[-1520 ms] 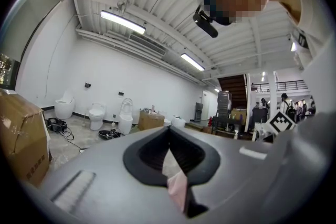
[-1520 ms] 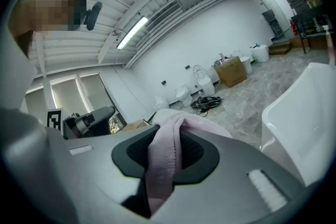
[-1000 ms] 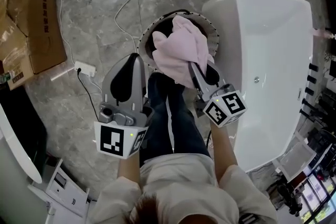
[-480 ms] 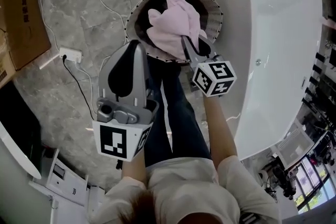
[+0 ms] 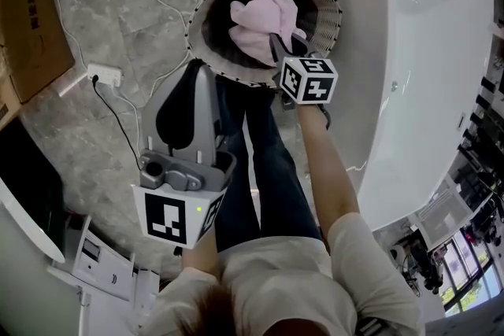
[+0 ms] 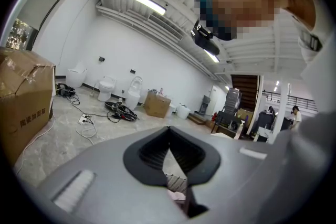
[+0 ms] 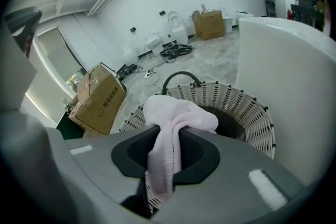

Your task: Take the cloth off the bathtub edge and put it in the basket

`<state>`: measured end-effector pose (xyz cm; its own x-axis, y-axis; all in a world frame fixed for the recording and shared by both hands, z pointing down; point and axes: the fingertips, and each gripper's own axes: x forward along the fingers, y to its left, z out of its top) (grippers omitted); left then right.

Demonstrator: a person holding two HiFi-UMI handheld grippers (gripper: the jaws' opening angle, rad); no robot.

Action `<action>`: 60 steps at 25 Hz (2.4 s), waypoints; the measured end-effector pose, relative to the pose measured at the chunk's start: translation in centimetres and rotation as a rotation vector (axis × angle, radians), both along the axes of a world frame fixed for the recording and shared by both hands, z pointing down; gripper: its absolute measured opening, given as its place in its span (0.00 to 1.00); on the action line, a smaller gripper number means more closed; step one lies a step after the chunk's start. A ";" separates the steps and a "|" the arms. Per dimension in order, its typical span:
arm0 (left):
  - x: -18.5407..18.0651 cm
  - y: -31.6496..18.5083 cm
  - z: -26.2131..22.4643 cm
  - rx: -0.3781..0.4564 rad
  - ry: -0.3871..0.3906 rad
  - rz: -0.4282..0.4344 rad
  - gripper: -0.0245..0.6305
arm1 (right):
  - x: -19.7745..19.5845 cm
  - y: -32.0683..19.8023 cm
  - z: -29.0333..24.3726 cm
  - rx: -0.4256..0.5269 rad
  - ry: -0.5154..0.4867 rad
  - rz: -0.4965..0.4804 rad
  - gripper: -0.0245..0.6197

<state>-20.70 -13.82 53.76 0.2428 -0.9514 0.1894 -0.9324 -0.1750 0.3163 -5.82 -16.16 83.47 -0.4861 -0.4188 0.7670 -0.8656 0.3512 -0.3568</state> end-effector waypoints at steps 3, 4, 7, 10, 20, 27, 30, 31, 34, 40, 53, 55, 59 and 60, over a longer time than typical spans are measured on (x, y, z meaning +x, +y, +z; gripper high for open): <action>0.4 -0.1 0.2 -0.009 -0.003 0.010 0.06 | 0.2 -0.1 2.3 -0.052 0.033 0.003 0.15; 0.5 -0.2 0.2 -0.011 -0.004 0.014 0.06 | 0.4 -0.1 3.0 -0.068 0.048 0.002 0.16; 0.7 -0.3 0.1 -0.009 -0.004 0.018 0.06 | 0.9 0.0 4.6 -0.098 0.087 -0.005 0.16; 0.6 -0.4 0.1 -0.008 -0.003 0.016 0.06 | 1.2 0.1 5.0 -0.091 0.119 -0.014 0.16; 1.0 -0.5 -0.4 0.002 -0.002 0.016 0.06 | 2.3 -0.7 3.9 -0.052 0.110 0.004 0.18; 1.2 -0.3 -0.8 0.008 -0.005 0.014 0.06 | 2.5 -0.3 3.3 -0.048 0.102 0.012 0.18; 1.2 -0.2 -1.2 0.016 -0.006 0.015 0.06 | 2.5 -0.1 2.9 -0.046 0.103 0.011 0.18; 1.2 -0.2 -1.3 0.019 -0.007 0.014 0.06 | 2.4 -0.1 2.8 -0.045 0.102 0.009 0.18; 1.2 -0.1 -1.5 0.024 -0.009 0.012 0.06 | 2.4 -0.1 2.4 -0.037 0.099 0.005 0.18; 1.2 0.1 -2.1 0.029 -0.014 0.012 0.06 | 2.4 -0.6 0.8 -0.006 0.089 0.004 0.13; 1.3 -0.9 -5.9 0.084 -0.013 0.047 0.06 | 2.8 -2.9 -8.3 0.135 0.010 0.079 0.04; 1.2 -1.1 -6.6 0.089 -0.010 0.048 0.06 | 3.0 -3.3 -10.9 0.174 -0.006 0.089 0.04; 1.1 -1.1 -8.3 0.092 -0.006 0.073 0.06 | 3.4 -3.6 -16.6 0.246 -0.034 0.098 0.03; 1.1 -1.1 -8.9 0.094 -0.006 0.083 0.06 | 3.4 -3.6 -18.2 0.264 -0.044 0.099 0.03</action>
<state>-19.59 -14.94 44.89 0.3207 -0.9417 0.1019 -0.9153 -0.2804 0.2892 -2.40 -19.75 65.23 -0.4633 -0.6482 0.6043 -0.8860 0.3516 -0.3022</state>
